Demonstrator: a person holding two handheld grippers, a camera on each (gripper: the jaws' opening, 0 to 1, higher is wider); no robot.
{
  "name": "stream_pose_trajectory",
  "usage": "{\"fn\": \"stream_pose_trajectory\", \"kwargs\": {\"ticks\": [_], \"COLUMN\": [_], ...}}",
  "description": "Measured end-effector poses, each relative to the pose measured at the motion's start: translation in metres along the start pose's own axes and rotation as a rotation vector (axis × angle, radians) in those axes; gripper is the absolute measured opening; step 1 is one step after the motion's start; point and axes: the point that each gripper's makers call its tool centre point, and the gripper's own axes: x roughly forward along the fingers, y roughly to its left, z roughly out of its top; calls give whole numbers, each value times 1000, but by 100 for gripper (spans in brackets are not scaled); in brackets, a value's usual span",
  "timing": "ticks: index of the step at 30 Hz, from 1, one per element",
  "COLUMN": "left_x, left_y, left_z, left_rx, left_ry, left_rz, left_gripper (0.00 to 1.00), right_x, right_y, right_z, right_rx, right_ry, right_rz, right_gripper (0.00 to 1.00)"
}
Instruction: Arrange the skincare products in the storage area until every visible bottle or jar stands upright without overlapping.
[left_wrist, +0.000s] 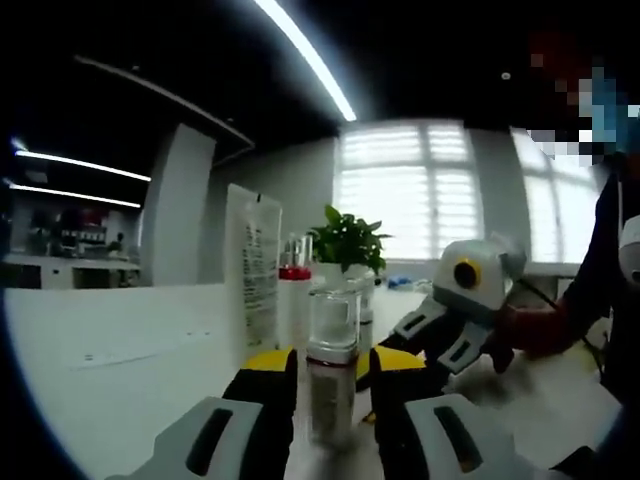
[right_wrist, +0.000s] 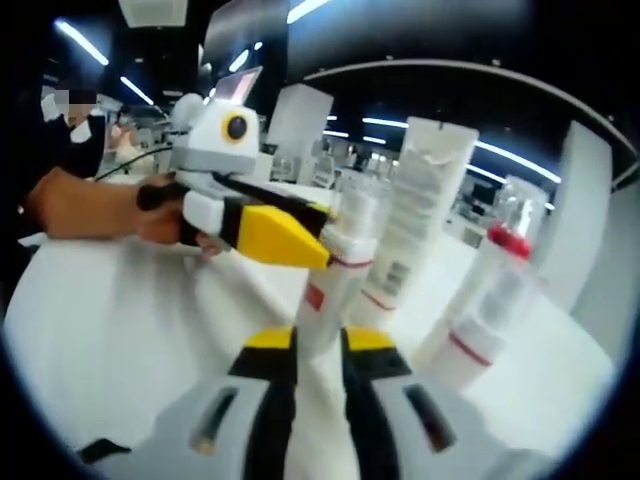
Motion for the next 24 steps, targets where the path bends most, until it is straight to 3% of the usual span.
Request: {"fn": "stream_pose_trajectory", "kwargs": {"ticks": [15,24], "left_x": [-8,-17], "left_y": [-3,-4], "left_z": [-4,-14], "left_rx": [3,23], "left_ry": [26,63], "left_rz": [20,41], "left_gripper": [35,35], "right_x": [-9,-14], "right_y": [4,7], "right_z": [0,-1], "right_rx": [18,21], "right_ry": [-8,-3], "right_rz": [20,24], "right_gripper": [20,21]}}
